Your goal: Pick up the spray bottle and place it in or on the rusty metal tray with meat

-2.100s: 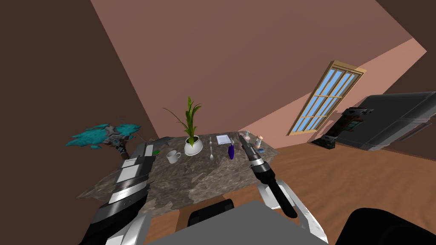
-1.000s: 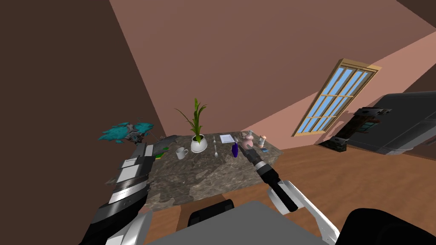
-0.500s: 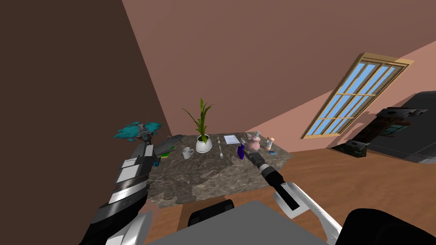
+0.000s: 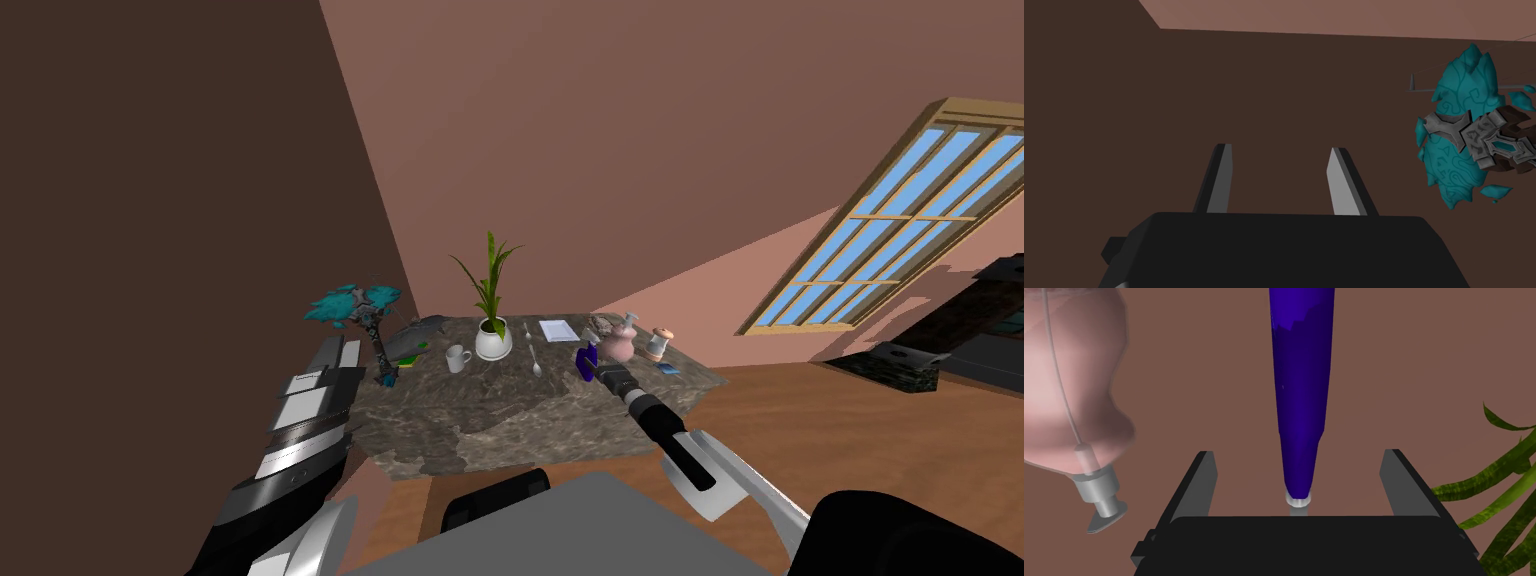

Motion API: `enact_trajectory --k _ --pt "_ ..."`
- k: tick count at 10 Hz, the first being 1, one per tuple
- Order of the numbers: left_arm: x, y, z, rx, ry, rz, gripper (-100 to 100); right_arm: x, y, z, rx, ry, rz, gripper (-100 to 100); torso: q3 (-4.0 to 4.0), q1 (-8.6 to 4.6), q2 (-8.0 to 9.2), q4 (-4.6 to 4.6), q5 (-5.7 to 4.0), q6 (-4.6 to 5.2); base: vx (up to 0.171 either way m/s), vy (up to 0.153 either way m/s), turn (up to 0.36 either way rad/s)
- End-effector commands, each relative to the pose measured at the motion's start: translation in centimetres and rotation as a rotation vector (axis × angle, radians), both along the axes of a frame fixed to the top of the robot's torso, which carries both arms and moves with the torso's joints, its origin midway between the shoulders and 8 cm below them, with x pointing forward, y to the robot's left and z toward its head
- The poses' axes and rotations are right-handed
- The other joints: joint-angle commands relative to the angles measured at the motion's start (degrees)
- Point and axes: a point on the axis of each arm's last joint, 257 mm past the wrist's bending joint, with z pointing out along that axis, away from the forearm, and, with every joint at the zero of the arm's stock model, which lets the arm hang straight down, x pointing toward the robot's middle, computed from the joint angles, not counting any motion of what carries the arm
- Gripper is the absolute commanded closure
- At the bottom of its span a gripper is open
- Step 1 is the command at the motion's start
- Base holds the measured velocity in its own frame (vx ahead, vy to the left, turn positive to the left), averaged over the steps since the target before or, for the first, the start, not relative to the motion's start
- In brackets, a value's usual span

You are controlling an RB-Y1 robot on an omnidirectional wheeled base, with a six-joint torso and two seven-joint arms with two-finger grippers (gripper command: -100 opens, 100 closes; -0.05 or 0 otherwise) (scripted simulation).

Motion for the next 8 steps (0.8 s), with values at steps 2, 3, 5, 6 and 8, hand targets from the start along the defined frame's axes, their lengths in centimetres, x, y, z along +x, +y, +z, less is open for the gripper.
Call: enact_trajectory --k 2,3,5,6,8 --pt "0.0 0.0 0.0 0.0 0.0 0.0 0 -0.8 -2.5 -1.4 -0.03 0.042 -0.05 -100 0.02 -0.09 0.04 0.0 -0.02 0.0 0.034 0.065 0.068" --pt "0.0 0.0 0.0 0.0 0.0 0.0 0 -0.6 -1.8 -1.2 -0.023 0.032 -0.038 -100 0.05 -0.14 0.1 0.02 -0.03 0.01 0.011 0.026 0.011" --pt "0.0 0.0 0.0 0.0 0.0 0.0 0 -0.7 -1.9 -1.3 -0.024 0.033 -0.04 -100 0.11 -0.34 0.2 0.04 -0.07 0.02 0.001 0.003 -0.002" --pt "0.0 0.0 0.0 0.0 0.0 0.0 0 -0.7 -1.9 -1.3 -0.024 0.033 -0.04 100 0.12 -0.37 0.22 0.05 -0.08 0.02 0.0 0.0 0.0" --pt "0.0 0.0 0.0 0.0 0.0 0.0 0 -0.7 -2.0 -1.2 -0.024 0.033 -0.04 100 0.12 -0.35 0.22 0.04 -0.1 0.0 0.0 0.0 0.0"
